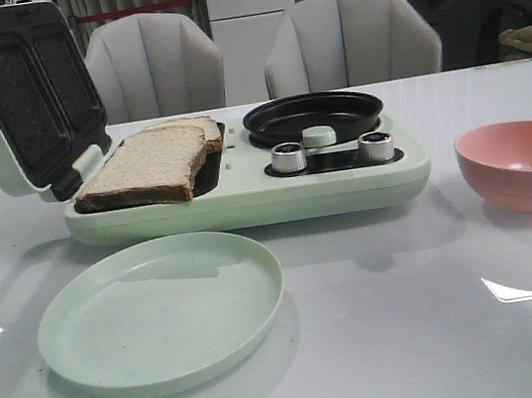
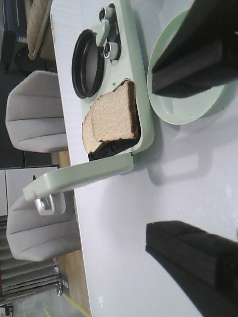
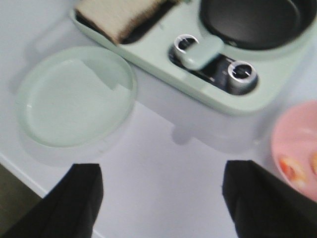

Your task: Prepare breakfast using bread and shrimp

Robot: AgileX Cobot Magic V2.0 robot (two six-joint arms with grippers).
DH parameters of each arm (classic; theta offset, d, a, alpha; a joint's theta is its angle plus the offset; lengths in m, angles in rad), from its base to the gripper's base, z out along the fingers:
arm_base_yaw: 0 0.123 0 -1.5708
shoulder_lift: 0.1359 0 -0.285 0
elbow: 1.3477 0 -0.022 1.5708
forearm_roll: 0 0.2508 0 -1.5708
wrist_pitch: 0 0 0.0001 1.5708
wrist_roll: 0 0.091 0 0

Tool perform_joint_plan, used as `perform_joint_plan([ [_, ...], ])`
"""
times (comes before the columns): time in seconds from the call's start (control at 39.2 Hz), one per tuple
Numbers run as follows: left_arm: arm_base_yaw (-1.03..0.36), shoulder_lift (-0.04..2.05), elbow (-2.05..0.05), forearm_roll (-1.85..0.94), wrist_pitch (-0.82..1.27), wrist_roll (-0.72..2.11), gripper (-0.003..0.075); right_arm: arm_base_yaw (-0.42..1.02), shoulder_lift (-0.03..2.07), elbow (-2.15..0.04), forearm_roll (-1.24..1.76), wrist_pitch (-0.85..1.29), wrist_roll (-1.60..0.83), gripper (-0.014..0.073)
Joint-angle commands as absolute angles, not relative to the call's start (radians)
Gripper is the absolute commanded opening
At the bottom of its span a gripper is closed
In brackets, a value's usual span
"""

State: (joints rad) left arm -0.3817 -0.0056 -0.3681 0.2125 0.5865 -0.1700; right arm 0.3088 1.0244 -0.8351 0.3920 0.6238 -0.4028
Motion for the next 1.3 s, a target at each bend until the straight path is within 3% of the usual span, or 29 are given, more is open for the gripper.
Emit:
perform_joint_plan([
  [0.0, -0.381, -0.009, -0.393, 0.213, 0.512, -0.18, 0.0562, 0.285, 0.946, -0.862, 0.19, 0.601, -0.2, 0.0601],
  [0.2, -0.381, -0.009, -0.393, 0.213, 0.512, -0.18, 0.0562, 0.279, 0.756, -0.817, 0.012, 0.532, -0.082, 0.0601],
  [0.82, -0.381, -0.009, -0.393, 0.213, 0.487, -0.18, 0.0562, 0.279, 0.221, -0.266, 0.143, 0.051, -0.083, 0.0601],
  [1.27, -0.381, -0.004, -0.391, 0.134, 0.48, -0.18, 0.0562, 0.279, 0.186, -0.189, 0.143, 0.016, -0.083, 0.0601],
])
